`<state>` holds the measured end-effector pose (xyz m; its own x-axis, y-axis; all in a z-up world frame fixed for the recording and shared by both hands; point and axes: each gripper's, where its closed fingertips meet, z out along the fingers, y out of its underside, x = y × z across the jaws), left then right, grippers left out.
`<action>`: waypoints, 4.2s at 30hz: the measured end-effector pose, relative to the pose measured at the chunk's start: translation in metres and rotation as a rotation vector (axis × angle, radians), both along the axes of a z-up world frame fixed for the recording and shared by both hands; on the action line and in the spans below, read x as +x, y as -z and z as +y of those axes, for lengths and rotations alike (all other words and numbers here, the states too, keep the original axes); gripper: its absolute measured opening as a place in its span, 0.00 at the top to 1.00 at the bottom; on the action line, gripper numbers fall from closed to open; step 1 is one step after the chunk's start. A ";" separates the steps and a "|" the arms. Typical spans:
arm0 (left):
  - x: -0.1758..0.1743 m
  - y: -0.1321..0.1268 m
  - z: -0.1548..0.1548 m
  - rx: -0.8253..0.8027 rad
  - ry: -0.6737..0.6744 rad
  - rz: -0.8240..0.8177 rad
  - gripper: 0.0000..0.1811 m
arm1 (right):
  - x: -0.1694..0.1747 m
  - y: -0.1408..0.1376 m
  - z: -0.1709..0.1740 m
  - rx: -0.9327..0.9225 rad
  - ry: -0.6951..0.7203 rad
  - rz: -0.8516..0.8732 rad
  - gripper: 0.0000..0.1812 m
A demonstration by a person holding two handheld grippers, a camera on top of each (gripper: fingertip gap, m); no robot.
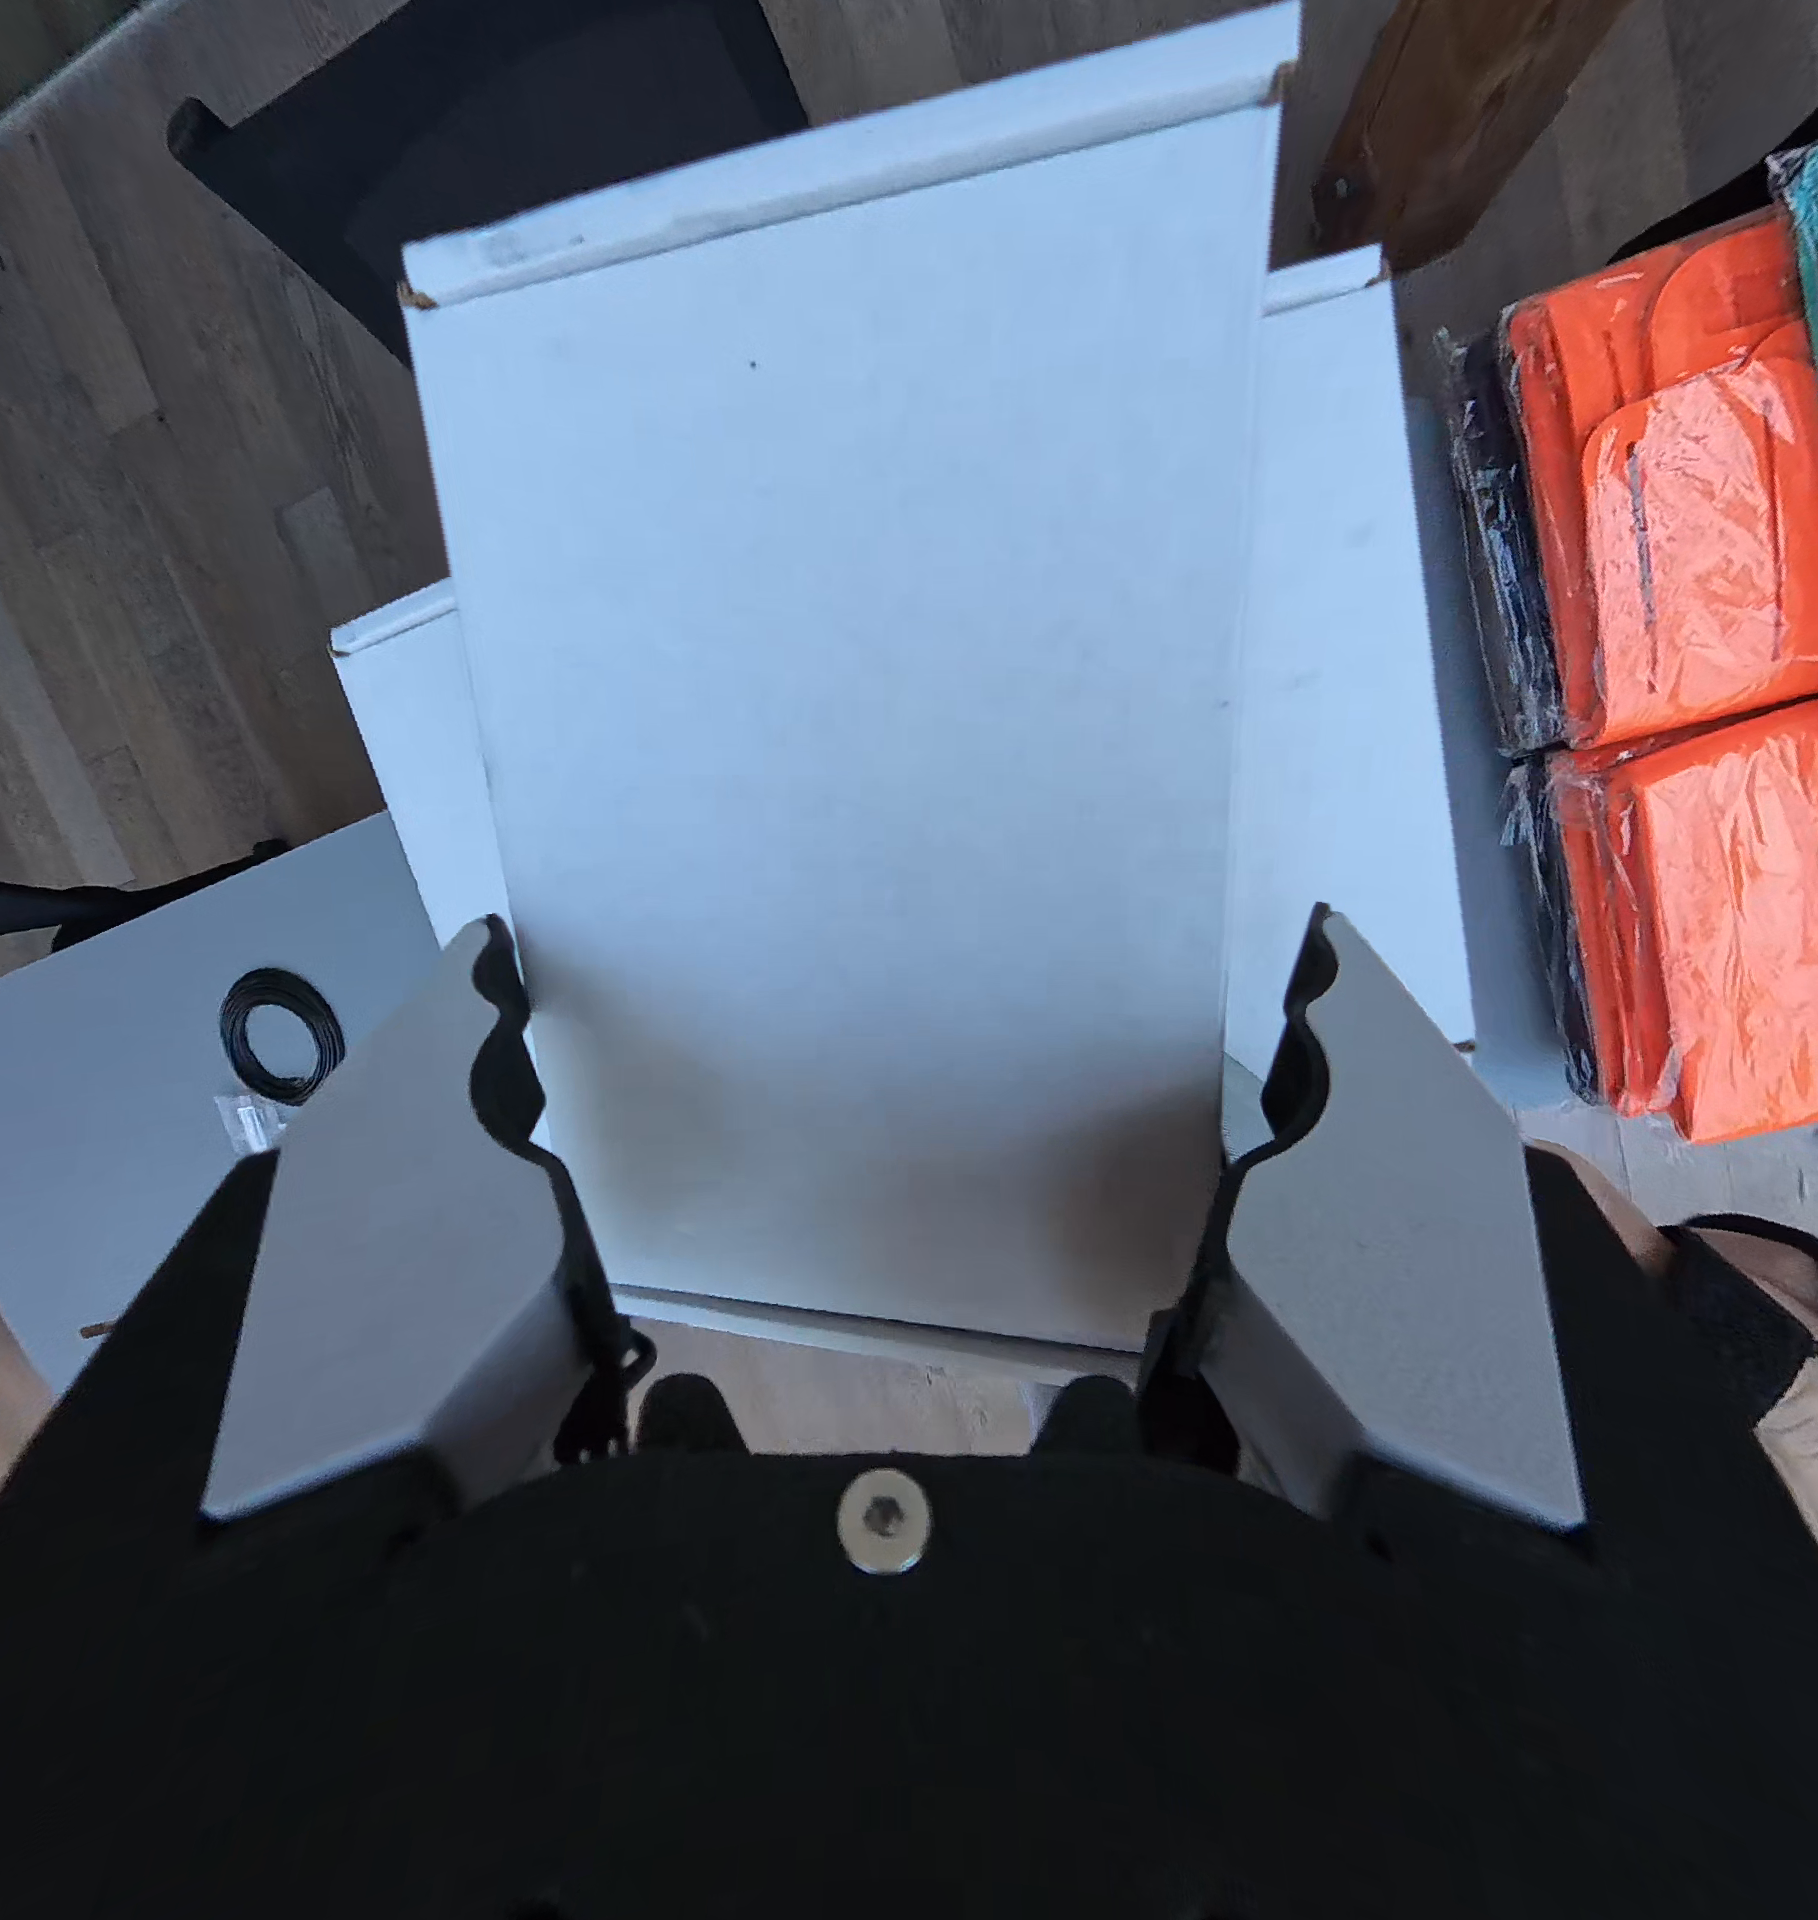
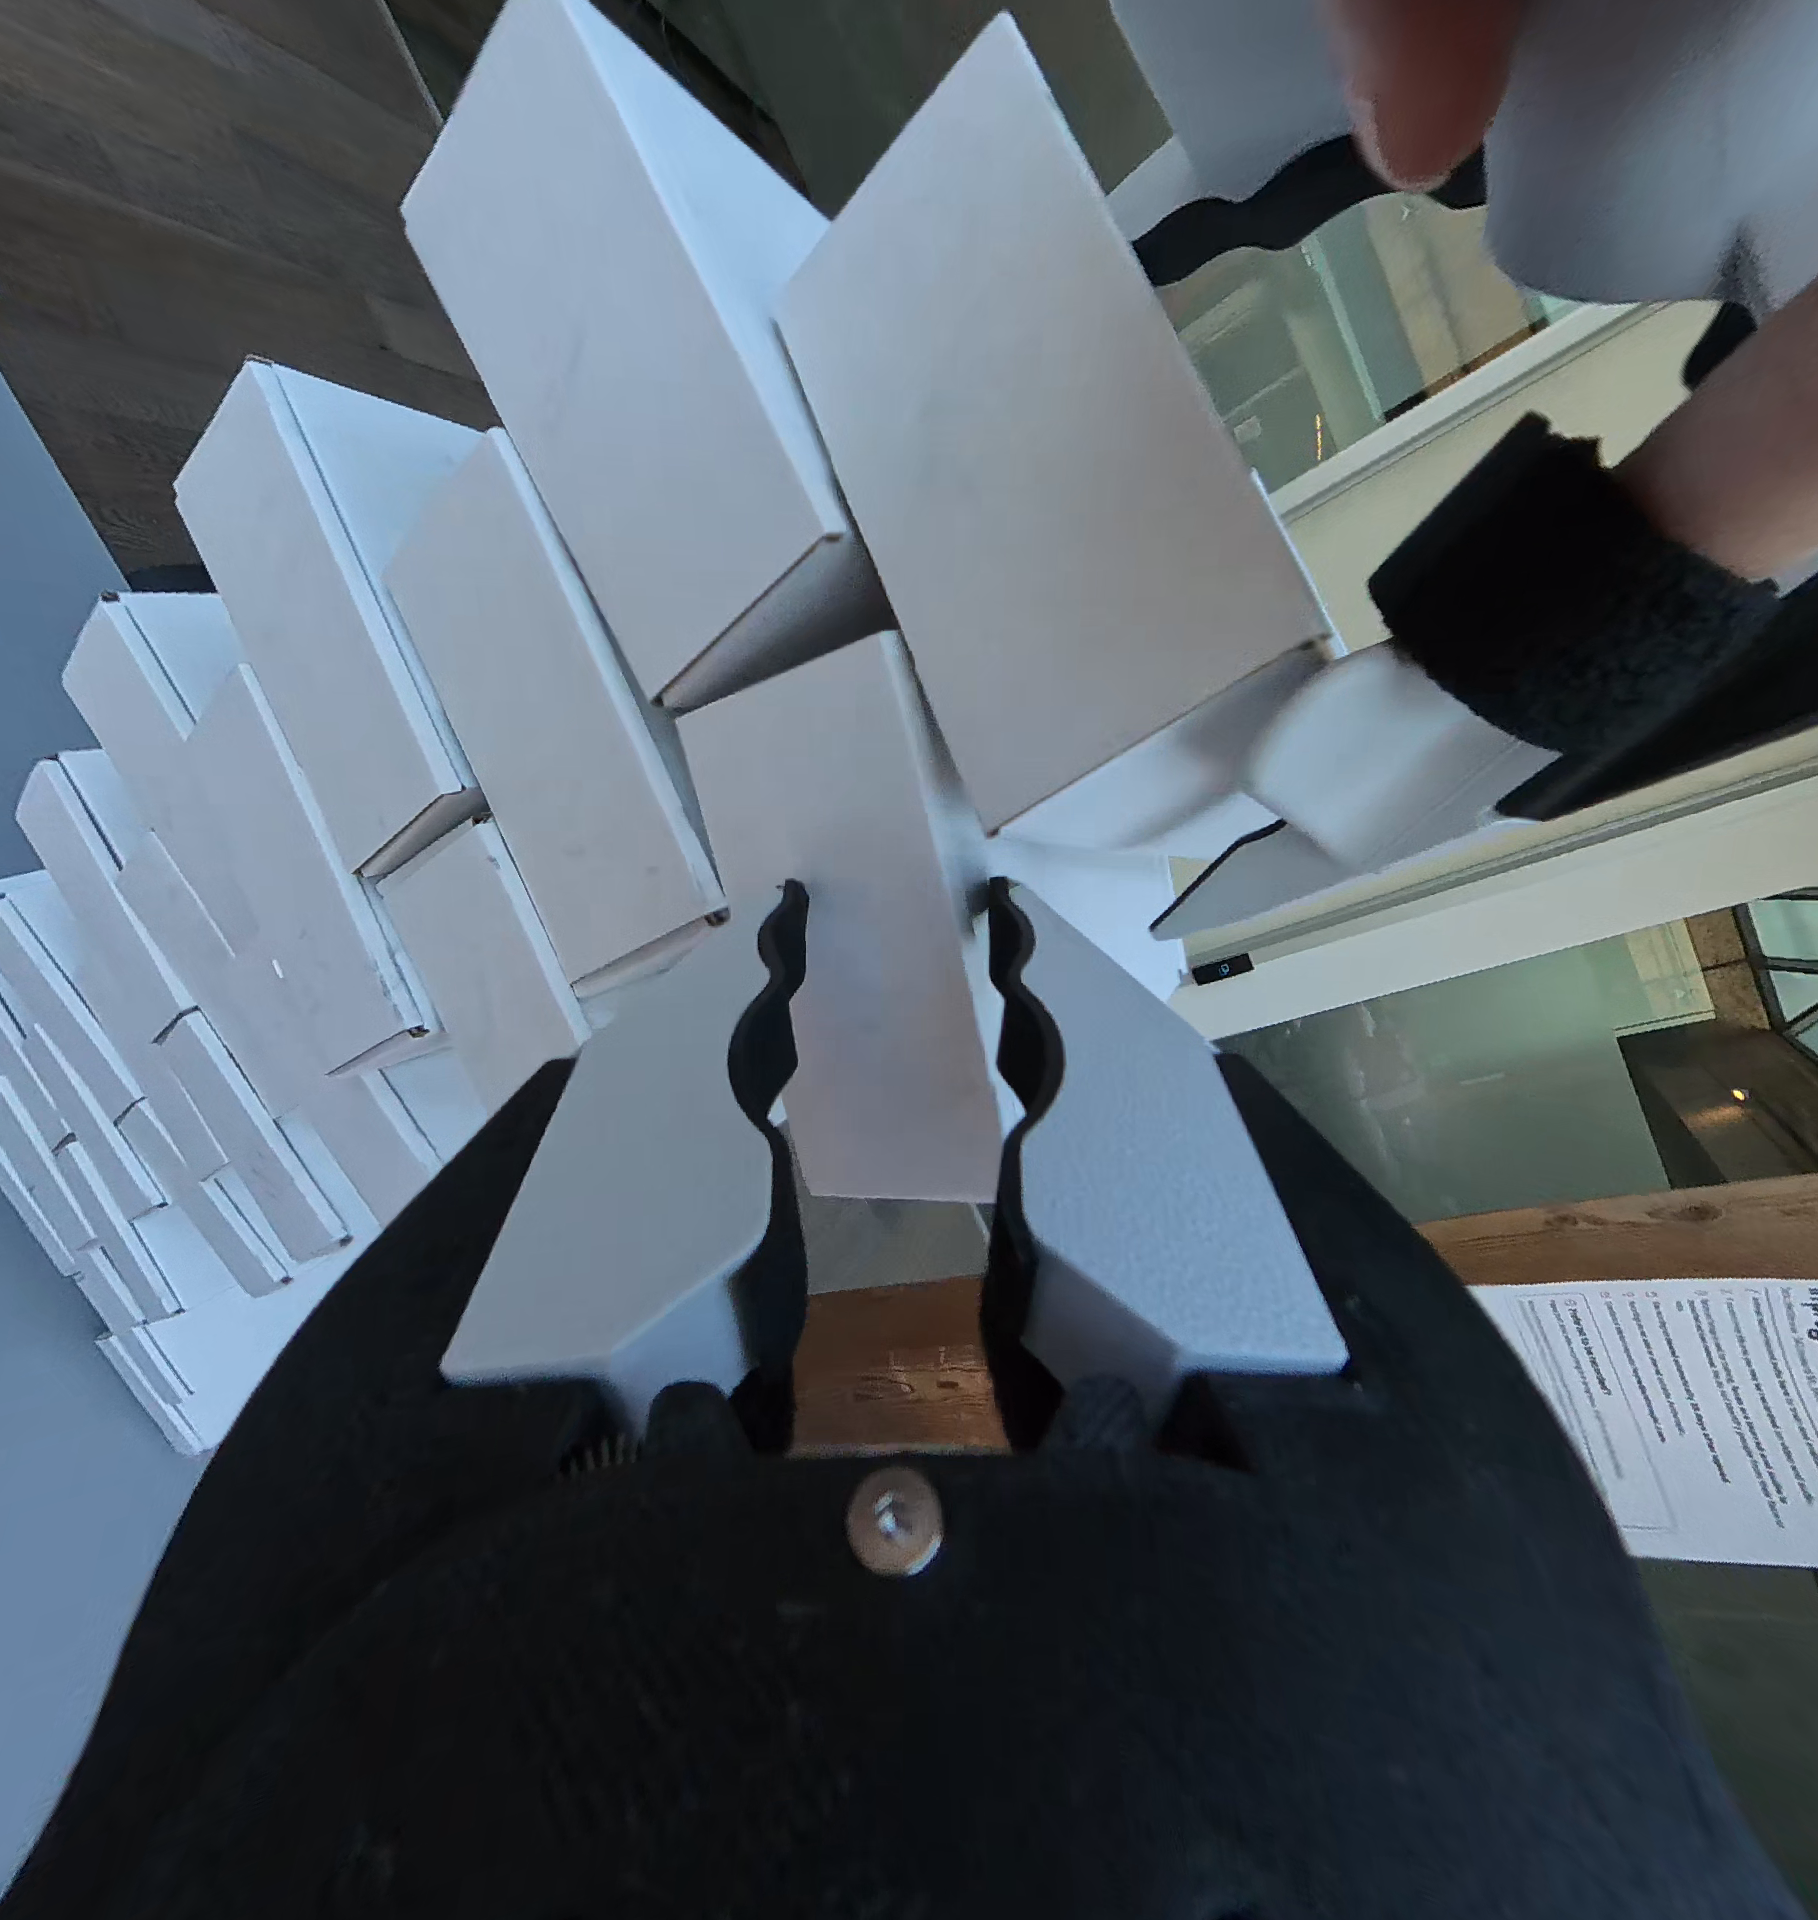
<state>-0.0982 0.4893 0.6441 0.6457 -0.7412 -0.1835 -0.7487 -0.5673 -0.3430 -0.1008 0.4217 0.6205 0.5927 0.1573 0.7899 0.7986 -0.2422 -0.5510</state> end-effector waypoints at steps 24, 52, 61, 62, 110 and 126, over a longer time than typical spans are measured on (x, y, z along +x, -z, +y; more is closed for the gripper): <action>0.014 -0.004 -0.002 -0.029 0.071 -0.154 0.23 | 0.002 0.006 -0.002 0.032 0.005 -0.064 0.79; 0.018 -0.001 -0.009 -0.020 0.078 -0.129 0.23 | 0.017 0.027 -0.056 0.524 -0.104 0.304 0.61; 0.019 -0.001 -0.010 -0.018 0.078 -0.124 0.23 | 0.046 0.057 -0.026 0.360 -0.088 0.579 0.38; 0.018 -0.001 -0.009 -0.018 0.078 -0.125 0.23 | 0.040 0.052 -0.028 0.393 -0.081 0.434 0.41; 0.008 0.001 -0.002 0.018 0.075 -0.074 0.25 | 0.000 0.010 -0.017 0.232 -0.295 -0.776 0.66; 0.014 0.000 -0.004 0.020 0.084 -0.103 0.25 | 0.017 0.002 0.000 0.241 0.065 -0.893 0.62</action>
